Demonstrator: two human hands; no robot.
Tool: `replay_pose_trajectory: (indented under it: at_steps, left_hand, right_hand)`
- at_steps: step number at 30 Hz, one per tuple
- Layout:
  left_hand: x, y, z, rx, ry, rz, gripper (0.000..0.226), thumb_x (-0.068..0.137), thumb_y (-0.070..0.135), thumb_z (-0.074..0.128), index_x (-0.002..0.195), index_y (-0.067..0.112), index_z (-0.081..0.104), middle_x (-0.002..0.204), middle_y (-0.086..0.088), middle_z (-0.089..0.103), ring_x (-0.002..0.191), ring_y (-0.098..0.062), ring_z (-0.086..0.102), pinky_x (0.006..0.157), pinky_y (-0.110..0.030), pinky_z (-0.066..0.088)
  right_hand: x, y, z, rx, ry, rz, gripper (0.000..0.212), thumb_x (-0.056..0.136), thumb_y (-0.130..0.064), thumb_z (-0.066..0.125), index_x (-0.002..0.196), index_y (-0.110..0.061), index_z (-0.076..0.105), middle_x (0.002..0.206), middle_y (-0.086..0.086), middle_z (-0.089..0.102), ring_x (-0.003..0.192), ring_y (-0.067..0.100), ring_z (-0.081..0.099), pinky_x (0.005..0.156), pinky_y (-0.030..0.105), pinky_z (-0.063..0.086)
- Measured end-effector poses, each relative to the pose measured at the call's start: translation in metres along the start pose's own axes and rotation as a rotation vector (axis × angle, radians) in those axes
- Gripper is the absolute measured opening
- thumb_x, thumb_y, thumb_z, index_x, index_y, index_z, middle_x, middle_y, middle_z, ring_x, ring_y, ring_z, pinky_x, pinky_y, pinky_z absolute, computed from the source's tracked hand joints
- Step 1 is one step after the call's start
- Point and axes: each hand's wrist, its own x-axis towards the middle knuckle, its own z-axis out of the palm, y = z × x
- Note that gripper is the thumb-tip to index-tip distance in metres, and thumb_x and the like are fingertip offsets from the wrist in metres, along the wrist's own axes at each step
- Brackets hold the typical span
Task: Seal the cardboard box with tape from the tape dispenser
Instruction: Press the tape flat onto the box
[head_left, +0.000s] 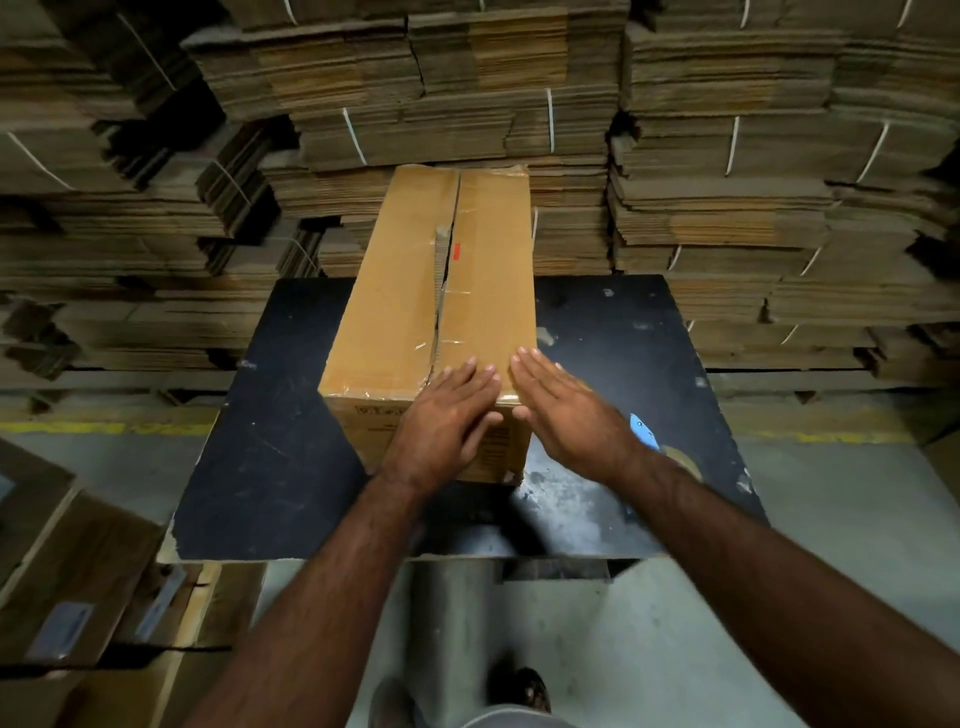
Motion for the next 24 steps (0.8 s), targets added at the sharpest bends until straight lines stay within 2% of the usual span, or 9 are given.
replay_pose_trajectory:
  at_steps: [3,6,9,10,13,14,18,22,24]
  left_hand:
    - [0.004,0.011,0.003,0.018,-0.008,-0.005,0.067,0.077,0.005,0.078,0.139,0.015,0.054,0.145,-0.004,0.051,0.137,-0.020,0.044,0.117,-0.037,0.021]
    - [0.004,0.013,-0.002,0.052,-0.044,-0.011,0.078,0.068,0.000,0.082,0.139,0.014,0.053,0.146,-0.004,0.050,0.138,-0.020,0.043,0.118,-0.035,0.015]
    - [0.008,0.013,-0.008,-0.009,-0.018,-0.013,0.055,0.087,0.010,0.070,0.139,0.014,0.054,0.146,-0.004,0.050,0.139,-0.019,0.042,0.117,-0.031,0.018]
    - [0.009,0.014,-0.006,-0.021,-0.003,-0.022,0.048,0.091,0.013,0.067,0.138,0.013,0.055,0.144,-0.005,0.052,0.137,-0.020,0.045,0.117,-0.032,0.021]
    - [0.006,0.014,0.003,0.014,0.032,-0.031,0.058,0.081,0.004,0.074,0.136,0.011,0.057,0.142,-0.007,0.055,0.134,-0.024,0.048,0.115,-0.037,0.025]
    - [0.004,0.012,0.005,0.027,0.025,-0.020,0.067,0.076,0.000,0.077,0.138,0.011,0.055,0.144,-0.007,0.052,0.136,-0.023,0.046,0.116,-0.038,0.024]
    - [0.001,0.003,0.002,0.037,-0.061,0.059,0.091,0.065,-0.004,0.082,0.146,0.012,0.044,0.153,-0.005,0.040,0.144,-0.019,0.031,0.120,-0.039,0.016]
    - [0.004,0.004,0.000,-0.003,-0.009,0.037,0.062,0.083,0.007,0.073,0.141,0.013,0.051,0.147,-0.005,0.049,0.140,-0.020,0.040,0.117,-0.046,0.031]
    - [0.004,0.006,0.004,0.034,-0.029,0.048,0.077,0.068,-0.003,0.080,0.139,0.010,0.054,0.145,-0.008,0.052,0.137,-0.023,0.045,0.116,-0.046,0.029]
  right_hand:
    - [-0.007,-0.005,0.009,-0.040,0.075,0.069,0.061,0.104,-0.043,0.025,0.153,-0.008,0.034,0.159,0.010,0.032,0.148,0.021,0.028,0.119,0.040,0.027]
    - [-0.007,-0.008,0.006,-0.058,0.070,0.069,0.062,0.103,-0.045,0.023,0.150,-0.007,0.040,0.155,0.011,0.038,0.144,0.024,0.036,0.115,0.046,0.035]
    - [-0.002,-0.012,-0.005,-0.042,0.020,0.037,0.082,0.098,-0.060,-0.002,0.152,-0.009,0.035,0.158,0.010,0.032,0.148,0.023,0.028,0.121,0.045,0.021]
    - [0.000,-0.012,-0.006,-0.027,-0.005,0.044,0.082,0.098,-0.061,0.000,0.153,-0.009,0.032,0.160,0.009,0.030,0.149,0.022,0.025,0.122,0.044,0.019]
    - [-0.004,-0.011,0.005,-0.043,0.099,0.050,0.057,0.100,-0.038,0.047,0.147,-0.005,0.043,0.153,0.014,0.041,0.143,0.028,0.039,0.114,0.050,0.037]
    - [-0.006,-0.009,0.010,-0.047,0.145,0.042,0.056,0.098,-0.032,0.054,0.146,-0.005,0.045,0.151,0.014,0.045,0.141,0.028,0.042,0.112,0.050,0.039]
    - [-0.007,-0.007,0.002,-0.090,0.110,-0.023,0.057,0.102,-0.038,0.030,0.150,-0.007,0.040,0.154,0.011,0.041,0.145,0.025,0.034,0.118,0.045,0.031]
    - [-0.008,-0.009,0.006,-0.044,0.119,0.019,0.061,0.105,-0.043,0.018,0.152,-0.010,0.036,0.158,0.008,0.034,0.148,0.020,0.026,0.121,0.042,0.024]
    - [-0.012,-0.010,0.013,-0.053,0.170,0.047,0.055,0.104,-0.036,0.024,0.151,-0.011,0.040,0.157,0.006,0.038,0.147,0.020,0.030,0.118,0.041,0.029]
